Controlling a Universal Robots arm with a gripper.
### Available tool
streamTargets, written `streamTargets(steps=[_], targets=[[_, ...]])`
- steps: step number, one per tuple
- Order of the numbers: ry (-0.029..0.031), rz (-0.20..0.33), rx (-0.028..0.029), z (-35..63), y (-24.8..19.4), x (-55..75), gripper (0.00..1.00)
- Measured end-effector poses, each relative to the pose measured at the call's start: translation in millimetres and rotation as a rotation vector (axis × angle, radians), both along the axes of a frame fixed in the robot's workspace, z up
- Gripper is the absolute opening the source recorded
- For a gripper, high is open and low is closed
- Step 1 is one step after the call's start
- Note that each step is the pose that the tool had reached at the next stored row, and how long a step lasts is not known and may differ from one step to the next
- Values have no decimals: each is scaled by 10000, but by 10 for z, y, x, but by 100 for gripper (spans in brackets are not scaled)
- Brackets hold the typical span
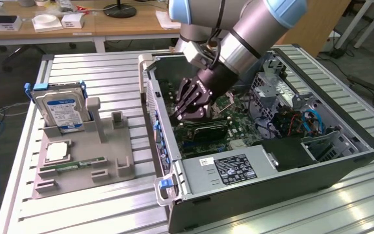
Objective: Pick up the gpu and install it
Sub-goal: 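Press down on the gpu until it lock into place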
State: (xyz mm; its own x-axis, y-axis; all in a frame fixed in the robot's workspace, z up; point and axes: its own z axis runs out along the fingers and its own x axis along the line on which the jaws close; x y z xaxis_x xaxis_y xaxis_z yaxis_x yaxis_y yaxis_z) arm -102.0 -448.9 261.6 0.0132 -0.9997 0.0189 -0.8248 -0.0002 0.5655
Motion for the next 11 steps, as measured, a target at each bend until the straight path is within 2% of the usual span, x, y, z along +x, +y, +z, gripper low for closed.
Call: streamTargets(steps=[7,11], targets=[[22,1,-3,-32,-1,13,10],[111,0,-1,26,0,34,10]])
